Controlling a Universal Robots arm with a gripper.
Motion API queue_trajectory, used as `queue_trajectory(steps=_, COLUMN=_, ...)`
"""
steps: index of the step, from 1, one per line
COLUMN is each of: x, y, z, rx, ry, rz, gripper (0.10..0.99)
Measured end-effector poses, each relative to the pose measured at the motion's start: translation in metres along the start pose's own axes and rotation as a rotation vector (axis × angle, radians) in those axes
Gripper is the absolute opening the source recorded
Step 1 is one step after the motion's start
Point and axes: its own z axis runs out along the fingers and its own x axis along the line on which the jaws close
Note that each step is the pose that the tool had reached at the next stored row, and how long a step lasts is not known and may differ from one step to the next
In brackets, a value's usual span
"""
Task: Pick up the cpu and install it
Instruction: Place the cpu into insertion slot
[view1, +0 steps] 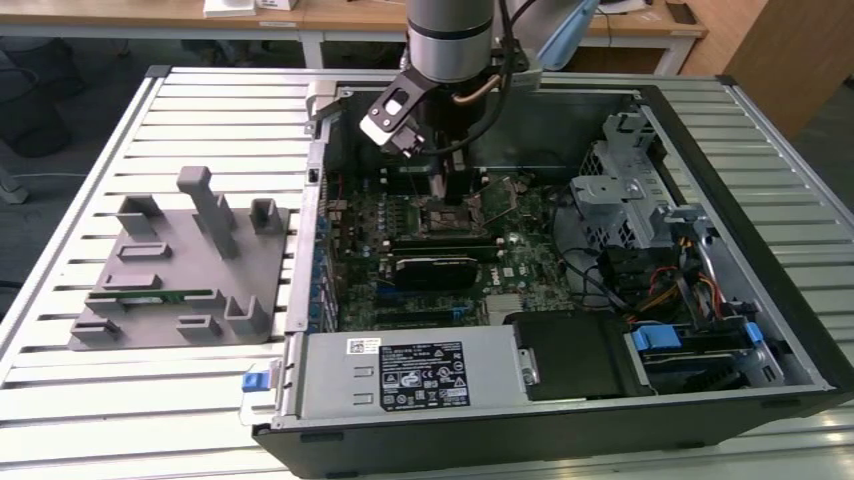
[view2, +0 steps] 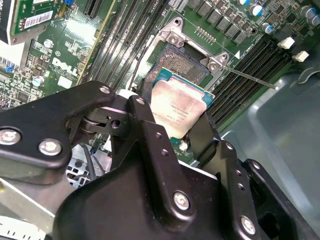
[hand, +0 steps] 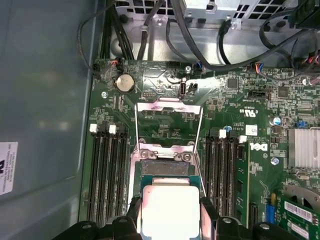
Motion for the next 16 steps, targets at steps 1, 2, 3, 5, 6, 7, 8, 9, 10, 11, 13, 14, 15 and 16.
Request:
queue_trajectory(steps=1, x=0.0004, y=-0.0001, z=0.0032, rx=0.0, ry=-0.0003, rz=0.001, gripper=0.541)
queue_trajectory(steps=2, x=0.0007, y=-0.0002, z=0.0049, rx=0.0, ry=-0.0003, rz=0.002, gripper=0.541)
queue_trajectory(steps=3, x=0.0014, y=-0.0003, z=0.0068, rx=0.0, ry=-0.0003, rz=0.002, gripper=0.541)
queue_trajectory(steps=5, x=0.0033, y=-0.0005, z=0.0104, rx=0.0, ry=-0.0005, rz=0.004, gripper=0.541)
queue_trajectory(steps=6, x=0.0041, y=-0.0007, z=0.0121, rx=0.0, ry=-0.0007, rz=0.006, gripper=0.541)
queue_trajectory(steps=7, x=0.0047, y=-0.0008, z=0.0138, rx=0.0, ry=-0.0009, rz=0.009, gripper=0.541)
queue_trajectory(steps=8, x=0.0051, y=-0.0009, z=0.0155, rx=0.0, ry=-0.001, rz=0.01, gripper=0.541)
queue_trajectory(steps=9, x=0.0054, y=-0.0011, z=0.0173, rx=0.0, ry=-0.0012, rz=0.012, gripper=0.541)
queue_trajectory(steps=10, x=0.0055, y=-0.0012, z=0.0191, rx=0.0, ry=-0.0013, rz=0.014, gripper=0.541)
queue_trajectory(steps=11, x=0.0056, y=-0.0013, z=0.0204, rx=0.0, ry=-0.0016, rz=0.017, gripper=0.541)
queue_trajectory(steps=13, x=0.0055, y=-0.0016, z=0.0224, rx=0.0, ry=-0.0021, rz=0.022, gripper=0.541)
queue_trajectory(steps=14, x=0.0055, y=-0.0016, z=0.0231, rx=0.0, ry=-0.0023, rz=0.024, gripper=0.541)
queue_trajectory(steps=15, x=0.0055, y=-0.0017, z=0.0237, rx=0.0, ry=-0.0025, rz=0.026, gripper=0.541)
queue_trajectory(steps=16, x=0.0055, y=-0.0017, z=0.0242, rx=0.0, ry=-0.0026, rz=0.027, gripper=0.541)
